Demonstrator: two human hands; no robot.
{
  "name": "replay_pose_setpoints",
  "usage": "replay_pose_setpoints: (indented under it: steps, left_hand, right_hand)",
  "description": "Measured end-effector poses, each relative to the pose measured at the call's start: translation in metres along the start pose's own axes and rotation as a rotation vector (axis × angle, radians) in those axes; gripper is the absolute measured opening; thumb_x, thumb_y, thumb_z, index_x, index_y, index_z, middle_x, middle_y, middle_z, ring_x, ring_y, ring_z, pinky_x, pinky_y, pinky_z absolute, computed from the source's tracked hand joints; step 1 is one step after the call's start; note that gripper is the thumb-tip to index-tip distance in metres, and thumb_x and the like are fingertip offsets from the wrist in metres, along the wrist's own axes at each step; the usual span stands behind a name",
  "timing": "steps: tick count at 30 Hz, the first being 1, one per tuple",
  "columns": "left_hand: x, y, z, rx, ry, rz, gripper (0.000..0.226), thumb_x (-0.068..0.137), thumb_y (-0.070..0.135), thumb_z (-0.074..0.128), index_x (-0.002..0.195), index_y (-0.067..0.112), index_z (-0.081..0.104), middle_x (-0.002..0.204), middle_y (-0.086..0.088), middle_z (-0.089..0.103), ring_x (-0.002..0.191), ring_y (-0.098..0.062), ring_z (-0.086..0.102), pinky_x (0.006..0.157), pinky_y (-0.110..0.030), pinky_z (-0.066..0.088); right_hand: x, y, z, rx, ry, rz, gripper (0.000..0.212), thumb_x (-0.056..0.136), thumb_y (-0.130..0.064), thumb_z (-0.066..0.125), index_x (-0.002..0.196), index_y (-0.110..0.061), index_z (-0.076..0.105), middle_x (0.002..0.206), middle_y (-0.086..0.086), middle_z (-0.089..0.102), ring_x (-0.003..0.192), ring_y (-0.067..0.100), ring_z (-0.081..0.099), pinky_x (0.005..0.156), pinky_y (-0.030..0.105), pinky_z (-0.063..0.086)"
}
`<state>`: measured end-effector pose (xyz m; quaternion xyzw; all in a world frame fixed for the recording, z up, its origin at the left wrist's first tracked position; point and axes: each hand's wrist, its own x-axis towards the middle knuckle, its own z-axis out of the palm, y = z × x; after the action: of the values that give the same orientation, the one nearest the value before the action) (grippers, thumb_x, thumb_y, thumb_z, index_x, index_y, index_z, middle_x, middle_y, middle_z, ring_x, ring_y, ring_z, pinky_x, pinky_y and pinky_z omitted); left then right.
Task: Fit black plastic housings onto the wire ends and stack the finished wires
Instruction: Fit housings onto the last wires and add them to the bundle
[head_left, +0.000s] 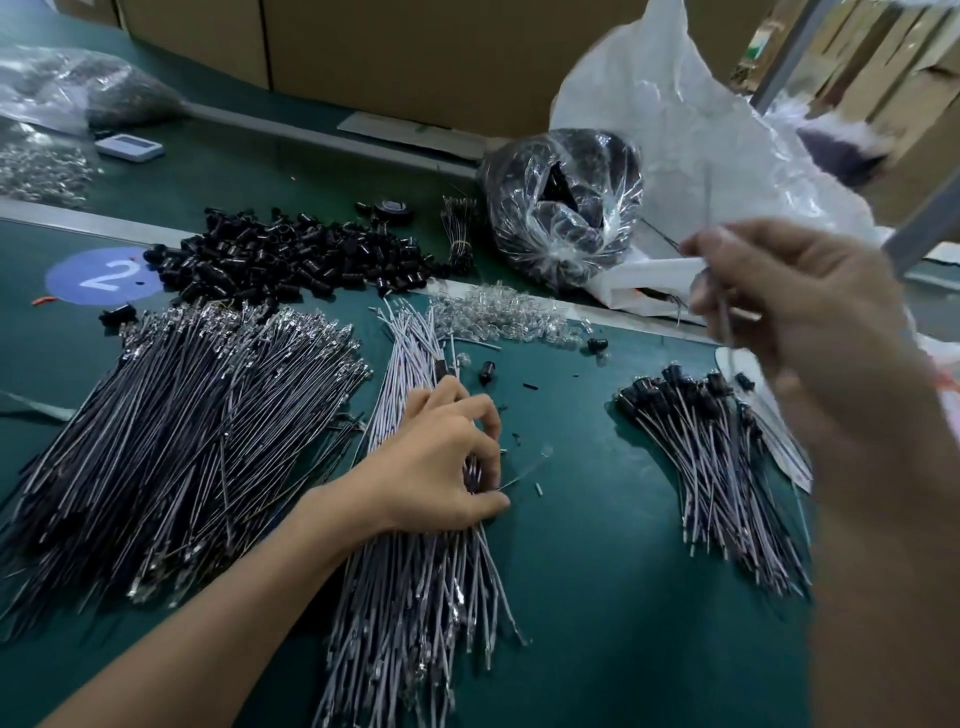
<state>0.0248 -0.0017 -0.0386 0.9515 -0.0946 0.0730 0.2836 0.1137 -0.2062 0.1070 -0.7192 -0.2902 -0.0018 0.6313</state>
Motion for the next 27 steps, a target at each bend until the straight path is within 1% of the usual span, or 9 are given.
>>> replay_pose_setpoints:
  steps: [2, 5, 8, 12, 14, 16, 18, 21, 27]
  left_hand:
    - [0.0, 0.001, -0.004, -0.26, 0.07, -0.073, 0.02, 0.078, 0.043, 0.077, 0.064, 0.034, 0.065, 0.091, 0.021, 0.053, 0.1, -0.003, 0.04, 0.089, -0.026, 0.027]
    - [0.003, 0.0, -0.017, -0.866, 0.244, -0.254, 0.013, 0.075, 0.035, 0.075, 0.064, 0.027, 0.073, 0.069, 0.012, 0.064, 0.069, 0.0, 0.055, 0.068, -0.014, 0.042]
    - [0.004, -0.007, -0.026, -1.354, 0.306, -0.41, 0.013, 0.076, 0.022, 0.07, 0.069, 0.011, 0.072, 0.059, 0.0, 0.061, 0.048, -0.006, 0.049, 0.047, -0.011, 0.041]
    - [0.003, -0.015, -0.029, -1.715, 0.333, -0.512, 0.015, 0.079, 0.019, 0.065, 0.067, 0.01, 0.068, 0.052, 0.003, 0.051, 0.041, -0.005, 0.043, 0.039, -0.013, 0.04]
    - [0.003, -0.016, -0.029, -1.816, 0.321, -0.489, 0.018, 0.078, 0.019, 0.065, 0.063, 0.012, 0.072, 0.054, 0.003, 0.052, 0.043, -0.005, 0.044, 0.041, -0.013, 0.04]
    - [0.005, -0.014, -0.027, -1.878, 0.291, -0.477, 0.014, 0.077, 0.017, 0.065, 0.068, 0.009, 0.072, 0.06, 0.001, 0.055, 0.045, -0.004, 0.047, 0.04, -0.012, 0.04]
    - [0.006, -0.013, -0.026, -1.926, 0.257, -0.465, 0.013, 0.075, 0.015, 0.064, 0.076, 0.006, 0.073, 0.061, 0.0, 0.056, 0.046, -0.004, 0.049, 0.039, -0.012, 0.04]
    - [0.007, -0.012, -0.025, -1.968, 0.205, -0.457, 0.016, 0.074, 0.013, 0.061, 0.068, 0.008, 0.075, 0.057, 0.002, 0.057, 0.044, -0.002, 0.05, 0.038, -0.012, 0.041]
    - [0.006, -0.007, -0.025, -1.893, 0.188, -0.497, 0.015, 0.068, 0.013, 0.062, 0.06, 0.009, 0.074, 0.051, 0.003, 0.052, 0.04, -0.003, 0.048, 0.034, -0.011, 0.037]
  right_hand:
    - [-0.007, 0.009, 0.011, -0.031, -0.06, 0.01, 0.013, 0.082, -0.029, 0.065, 0.084, -0.019, 0.072, 0.066, -0.003, 0.067, 0.06, 0.013, 0.053, 0.053, 0.016, 0.043]
    - [-0.012, 0.018, 0.028, 0.02, -0.078, -0.1, 0.01, 0.082, -0.027, 0.065, 0.087, -0.02, 0.071, 0.067, -0.003, 0.069, 0.059, 0.01, 0.057, 0.053, 0.017, 0.044]
    - [-0.01, 0.028, 0.046, -0.019, -0.118, -0.242, 0.005, 0.086, -0.017, 0.067, 0.089, -0.021, 0.069, 0.074, -0.005, 0.071, 0.066, 0.006, 0.062, 0.06, 0.017, 0.05]
    - [-0.009, 0.051, 0.073, -0.179, -0.172, -0.391, 0.024, 0.082, 0.004, 0.071, 0.089, -0.019, 0.072, 0.085, -0.006, 0.071, 0.079, 0.011, 0.064, 0.071, 0.03, 0.053]
    - [-0.012, 0.064, 0.086, -0.254, -0.198, -0.421, 0.02, 0.08, 0.004, 0.073, 0.089, -0.013, 0.075, 0.09, -0.001, 0.073, 0.088, 0.014, 0.066, 0.075, 0.032, 0.053]
    - [-0.017, 0.077, 0.096, -0.28, -0.217, -0.438, 0.015, 0.079, 0.003, 0.074, 0.089, -0.009, 0.076, 0.094, -0.001, 0.073, 0.092, 0.012, 0.067, 0.079, 0.028, 0.054]
    - [-0.021, 0.084, 0.103, -0.247, -0.208, -0.431, 0.013, 0.08, 0.002, 0.074, 0.09, -0.007, 0.076, 0.095, -0.001, 0.074, 0.093, 0.011, 0.067, 0.081, 0.025, 0.054]
    - [-0.022, 0.088, 0.108, -0.194, -0.17, -0.417, 0.014, 0.081, 0.003, 0.073, 0.092, -0.006, 0.075, 0.093, 0.001, 0.074, 0.09, 0.011, 0.069, 0.08, 0.027, 0.055]
    - [-0.021, 0.088, 0.108, -0.173, -0.185, -0.389, 0.013, 0.08, 0.0, 0.075, 0.093, -0.005, 0.074, 0.089, 0.002, 0.073, 0.087, 0.015, 0.068, 0.079, 0.033, 0.056]
